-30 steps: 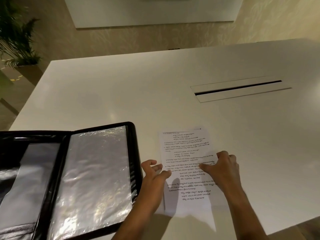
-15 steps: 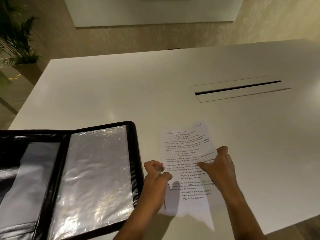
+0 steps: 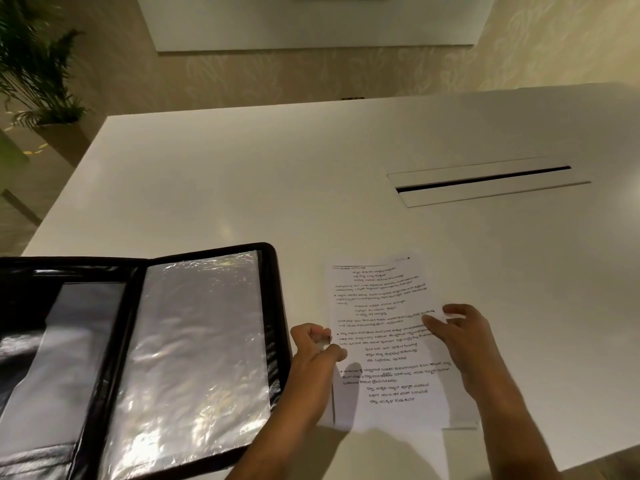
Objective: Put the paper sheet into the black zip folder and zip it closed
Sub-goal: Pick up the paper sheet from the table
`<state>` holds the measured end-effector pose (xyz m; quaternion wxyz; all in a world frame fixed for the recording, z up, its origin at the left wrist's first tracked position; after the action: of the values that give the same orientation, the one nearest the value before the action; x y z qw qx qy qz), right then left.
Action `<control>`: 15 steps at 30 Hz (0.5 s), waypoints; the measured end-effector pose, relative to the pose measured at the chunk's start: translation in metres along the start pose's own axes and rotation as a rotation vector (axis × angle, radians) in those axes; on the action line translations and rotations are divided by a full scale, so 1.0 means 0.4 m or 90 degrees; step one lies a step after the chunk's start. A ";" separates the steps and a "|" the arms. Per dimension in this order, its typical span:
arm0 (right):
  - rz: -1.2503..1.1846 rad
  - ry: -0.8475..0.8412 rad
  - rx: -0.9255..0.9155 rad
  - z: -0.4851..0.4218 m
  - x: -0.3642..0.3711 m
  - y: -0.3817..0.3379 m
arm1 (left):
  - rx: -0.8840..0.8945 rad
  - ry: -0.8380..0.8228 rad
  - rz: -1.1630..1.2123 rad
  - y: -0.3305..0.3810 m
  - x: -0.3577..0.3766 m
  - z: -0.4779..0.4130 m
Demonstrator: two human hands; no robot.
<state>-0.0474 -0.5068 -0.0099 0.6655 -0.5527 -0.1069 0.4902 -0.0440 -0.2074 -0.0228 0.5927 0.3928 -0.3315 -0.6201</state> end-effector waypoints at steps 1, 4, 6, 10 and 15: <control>-0.018 -0.018 0.011 -0.007 0.001 0.006 | -0.002 -0.003 0.003 0.002 0.001 0.002; -0.021 -0.080 0.004 -0.009 0.011 0.007 | 0.002 -0.017 0.025 0.007 0.006 0.010; 0.012 -0.077 -0.039 -0.005 0.009 -0.005 | 0.005 -0.022 0.045 0.009 0.010 0.015; 0.065 -0.043 -0.149 0.024 0.012 -0.054 | 0.016 -0.030 0.055 0.011 0.013 0.010; -0.021 -0.037 -0.265 0.091 -0.001 -0.127 | 0.040 0.043 0.117 0.031 -0.034 -0.009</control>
<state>-0.0454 -0.4796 0.0465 0.5415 -0.6621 -0.2340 0.4623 -0.0349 -0.1945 -0.0122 0.6453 0.3999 -0.3648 -0.5390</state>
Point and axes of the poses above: each hand's wrist, its own z-axis away from the middle knuckle, its own x-axis out of the palm, y = z × x, the point moved 8 cm from there along -z, towards the middle knuckle, and after that the axes turned 6 degrees about y, right-handed, at the moved point
